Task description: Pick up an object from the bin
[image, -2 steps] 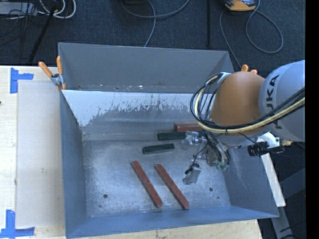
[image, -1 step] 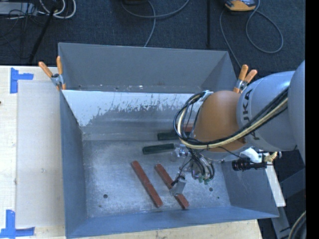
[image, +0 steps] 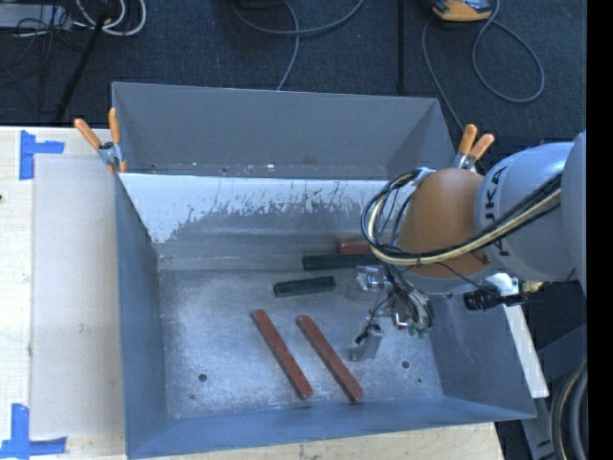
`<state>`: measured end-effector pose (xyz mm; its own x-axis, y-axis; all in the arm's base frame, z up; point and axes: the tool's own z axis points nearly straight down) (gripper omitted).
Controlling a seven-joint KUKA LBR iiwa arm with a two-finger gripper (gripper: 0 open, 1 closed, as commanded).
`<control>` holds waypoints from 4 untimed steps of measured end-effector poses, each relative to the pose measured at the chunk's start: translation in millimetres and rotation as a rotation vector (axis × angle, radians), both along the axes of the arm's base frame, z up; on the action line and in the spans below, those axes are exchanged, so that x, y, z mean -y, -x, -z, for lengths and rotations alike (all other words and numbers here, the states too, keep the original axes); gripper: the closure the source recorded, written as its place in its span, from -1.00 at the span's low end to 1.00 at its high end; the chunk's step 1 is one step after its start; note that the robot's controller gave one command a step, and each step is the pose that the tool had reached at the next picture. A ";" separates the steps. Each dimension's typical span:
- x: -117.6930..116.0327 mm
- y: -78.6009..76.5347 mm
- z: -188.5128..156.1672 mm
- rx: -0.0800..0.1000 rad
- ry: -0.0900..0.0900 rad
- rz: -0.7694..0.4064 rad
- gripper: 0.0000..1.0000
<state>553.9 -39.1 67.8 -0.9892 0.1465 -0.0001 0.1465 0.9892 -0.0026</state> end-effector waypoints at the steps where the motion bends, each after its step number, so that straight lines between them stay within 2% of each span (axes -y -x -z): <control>1: -75.7 -41.7 -52.4 0.008 -0.007 0.089 -1.00; 2: -88.7 -59.0 -1.8 0.001 -0.002 0.043 -1.00; 3: -89.6 -62.8 -7.5 0.017 -0.004 0.042 1.00; 4: -37.6 17.7 -6.0 0.013 -0.007 0.432 1.00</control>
Offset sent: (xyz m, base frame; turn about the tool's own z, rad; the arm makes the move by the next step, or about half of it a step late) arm 0.0390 0.0703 0.0497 0.0953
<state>536.2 -1.6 73.8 -0.8367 0.5476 -0.0094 0.5476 0.8367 0.0080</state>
